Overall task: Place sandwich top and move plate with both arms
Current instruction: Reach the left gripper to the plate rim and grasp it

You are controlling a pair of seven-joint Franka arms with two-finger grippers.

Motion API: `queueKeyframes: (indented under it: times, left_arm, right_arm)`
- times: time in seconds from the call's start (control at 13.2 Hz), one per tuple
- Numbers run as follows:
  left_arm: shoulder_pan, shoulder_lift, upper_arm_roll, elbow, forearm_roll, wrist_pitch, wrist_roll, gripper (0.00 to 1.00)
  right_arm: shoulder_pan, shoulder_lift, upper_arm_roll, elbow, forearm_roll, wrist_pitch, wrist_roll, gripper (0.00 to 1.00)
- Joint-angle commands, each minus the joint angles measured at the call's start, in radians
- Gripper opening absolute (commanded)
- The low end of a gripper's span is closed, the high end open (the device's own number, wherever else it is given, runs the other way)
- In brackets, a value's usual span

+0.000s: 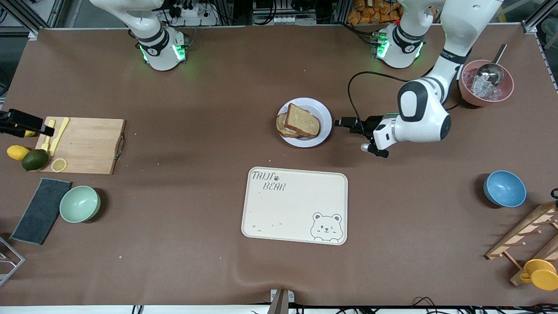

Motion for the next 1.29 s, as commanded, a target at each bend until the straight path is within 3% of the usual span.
queueKeyframes:
  times: [0.0,0.15,0.23,0.61,0.83,0.91,0.99,1.06,1.14,1.21]
  left_arm:
    - [0.002,0.007,-0.010,-0.051,-0.099,0.033,0.129,1.00]
    - [-0.013,0.017,-0.011,-0.089,-0.196,0.050,0.224,1.00]
    - [-0.024,0.021,-0.011,-0.105,-0.225,0.078,0.264,1.00]
    - [-0.099,0.084,-0.011,-0.146,-0.475,0.168,0.494,1.00]
    - [-0.110,0.092,-0.011,-0.154,-0.563,0.168,0.565,1.00]
    - [-0.108,0.092,-0.011,-0.154,-0.563,0.168,0.567,0.78]
    - [-0.110,0.093,-0.013,-0.156,-0.564,0.168,0.576,0.39]
    - [-0.110,0.093,-0.015,-0.156,-0.563,0.170,0.591,0.13]
    - [-0.110,0.095,-0.015,-0.157,-0.564,0.170,0.601,0.02]
    - [-0.110,0.103,-0.015,-0.159,-0.564,0.170,0.602,0.00]
  right_arm:
    - [0.047,-0.102,0.006,-0.147,-0.057,0.077,0.073,1.00]
    - [0.058,-0.212,0.036,-0.321,-0.104,0.211,0.066,1.00]
    - [0.045,-0.213,0.064,-0.319,-0.111,0.214,0.069,1.00]
    - [0.005,-0.075,0.082,-0.121,-0.115,0.211,0.072,1.00]
    - [-0.071,-0.061,0.122,-0.110,-0.119,0.225,0.070,1.00]
    - [-0.073,-0.061,0.121,-0.094,-0.119,0.219,0.079,1.00]
    - [-0.073,-0.062,0.121,-0.092,-0.119,0.211,0.070,1.00]
    - [-0.064,-0.061,0.125,-0.089,-0.128,0.219,0.069,1.00]
    - [-0.044,-0.061,0.154,-0.080,-0.164,0.219,0.076,1.00]
    - [-0.041,-0.062,0.170,-0.077,-0.212,0.219,0.079,1.00]
